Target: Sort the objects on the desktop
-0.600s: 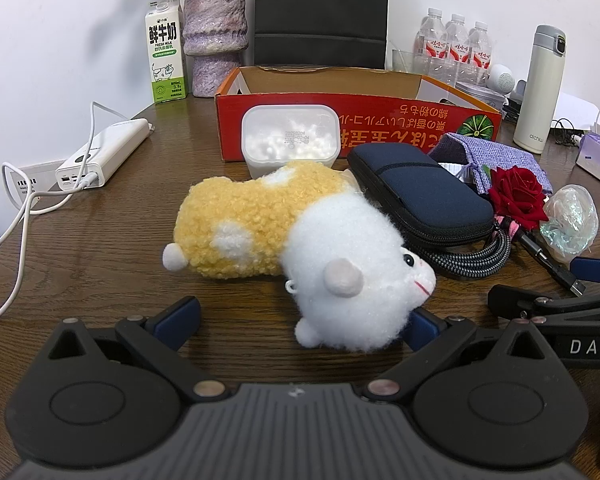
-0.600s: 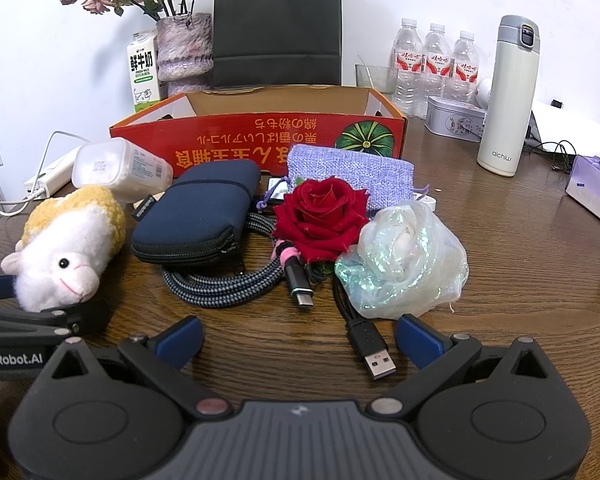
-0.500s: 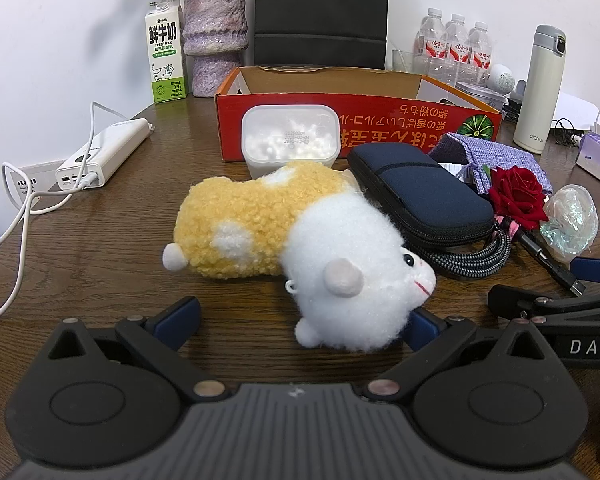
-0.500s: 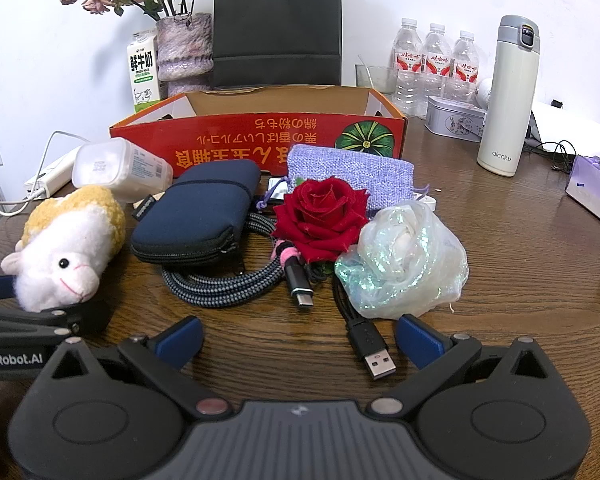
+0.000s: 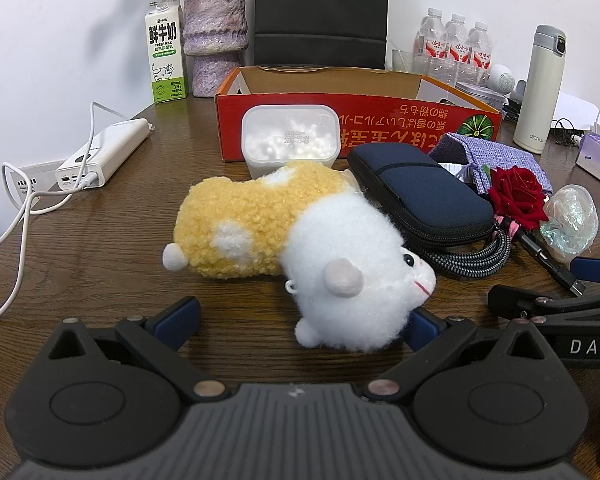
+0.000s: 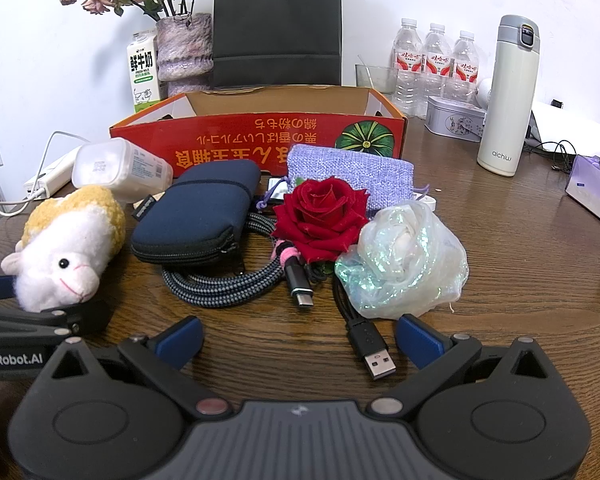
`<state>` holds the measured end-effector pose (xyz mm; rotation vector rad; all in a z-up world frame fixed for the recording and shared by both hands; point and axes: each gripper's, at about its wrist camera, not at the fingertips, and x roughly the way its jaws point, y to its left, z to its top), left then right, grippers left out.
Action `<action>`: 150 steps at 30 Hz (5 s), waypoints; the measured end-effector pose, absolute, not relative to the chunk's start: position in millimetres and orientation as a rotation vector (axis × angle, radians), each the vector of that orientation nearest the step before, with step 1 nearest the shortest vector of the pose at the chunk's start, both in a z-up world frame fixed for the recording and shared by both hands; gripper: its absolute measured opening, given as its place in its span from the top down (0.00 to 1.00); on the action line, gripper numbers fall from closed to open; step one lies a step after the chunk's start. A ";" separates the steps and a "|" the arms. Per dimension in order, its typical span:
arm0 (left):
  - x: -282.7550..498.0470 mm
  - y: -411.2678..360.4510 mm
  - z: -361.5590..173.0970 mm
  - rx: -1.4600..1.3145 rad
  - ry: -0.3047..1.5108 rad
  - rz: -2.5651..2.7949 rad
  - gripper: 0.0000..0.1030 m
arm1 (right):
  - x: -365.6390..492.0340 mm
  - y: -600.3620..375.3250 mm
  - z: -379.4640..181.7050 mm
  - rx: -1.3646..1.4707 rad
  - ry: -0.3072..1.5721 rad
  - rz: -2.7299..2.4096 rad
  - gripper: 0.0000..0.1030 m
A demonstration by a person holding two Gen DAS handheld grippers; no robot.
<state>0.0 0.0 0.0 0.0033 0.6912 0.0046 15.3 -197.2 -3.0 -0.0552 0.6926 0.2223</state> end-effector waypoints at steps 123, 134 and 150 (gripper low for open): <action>128.4 43.9 25.0 -0.096 0.793 -0.104 0.34 | 137.8 -227.9 34.6 0.026 0.689 0.328 0.49; 104.6 51.0 107.6 -0.176 0.599 -0.147 0.34 | 96.9 -228.8 115.1 0.064 0.465 0.408 0.89; 259.0 70.5 162.9 -0.079 0.824 -0.092 0.34 | 276.2 -164.8 150.1 -0.005 0.641 0.441 0.87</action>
